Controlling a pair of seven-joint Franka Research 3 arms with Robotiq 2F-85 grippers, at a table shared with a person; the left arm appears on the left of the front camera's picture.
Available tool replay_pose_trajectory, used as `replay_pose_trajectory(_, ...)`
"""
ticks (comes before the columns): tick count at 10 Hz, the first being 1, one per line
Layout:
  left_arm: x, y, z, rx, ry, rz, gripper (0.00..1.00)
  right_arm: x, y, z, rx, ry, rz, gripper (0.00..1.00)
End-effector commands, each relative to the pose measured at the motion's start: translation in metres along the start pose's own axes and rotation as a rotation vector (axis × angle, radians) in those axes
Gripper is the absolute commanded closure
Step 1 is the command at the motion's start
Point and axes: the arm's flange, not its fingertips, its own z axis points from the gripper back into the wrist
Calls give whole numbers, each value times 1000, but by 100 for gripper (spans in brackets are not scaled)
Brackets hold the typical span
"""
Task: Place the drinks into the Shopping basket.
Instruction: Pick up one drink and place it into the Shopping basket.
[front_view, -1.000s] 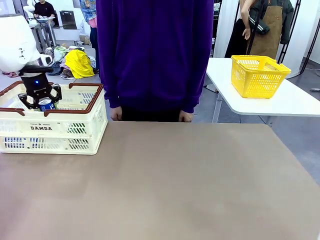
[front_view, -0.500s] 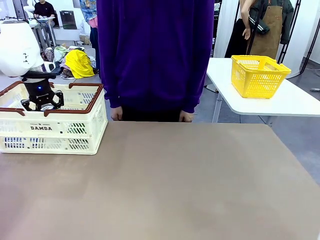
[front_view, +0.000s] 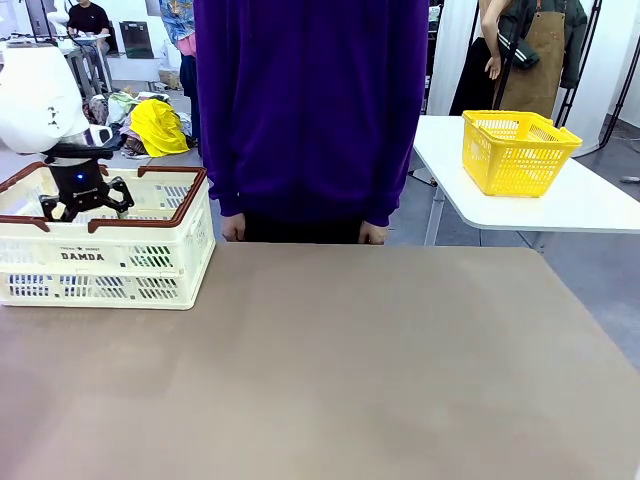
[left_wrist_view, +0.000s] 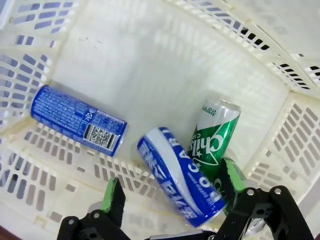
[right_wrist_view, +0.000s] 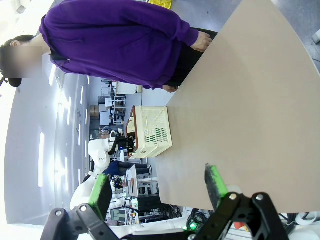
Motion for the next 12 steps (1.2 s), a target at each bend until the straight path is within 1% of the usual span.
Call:
replay_pose_trajectory(1,2,6,20,-27,-20,4,0,3,1,0,28,-8,26,0)
replay_pose_trajectory(2,4,11,39,-79,-32,20,0,3,1,0,28,-8,26,0)
replay_pose_trajectory(3,3,17,63,-129,-67,44,0,3,1,0,28,-8,26,0)
replay_pose_trajectory(4,-5,24,95,-211,-73,38,0,3,1,0,28,-8,26,0)
replay_pose_trajectory(5,-18,28,123,-279,-46,13,0,3,1,0,28,-8,26,0)
replay_pose_trajectory(6,-34,32,147,-320,35,-27,0,3,1,0,28,-8,26,0)
replay_pose_trajectory(8,-74,49,191,-435,228,-182,0,3,1,0,28,-8,26,0)
replay_pose_trajectory(9,-87,63,205,-501,303,-244,0,3,1,0,28,-8,26,0)
replay_pose_trajectory(10,-94,81,214,-611,383,-298,0,3,1,0,28,-8,26,0)
replay_pose_trajectory(11,-96,100,215,-722,435,-335,0,3,1,0,28,-8,26,0)
replay_pose_trajectory(12,-96,121,211,-833,475,-331,0,3,1,0,28,-8,26,0)
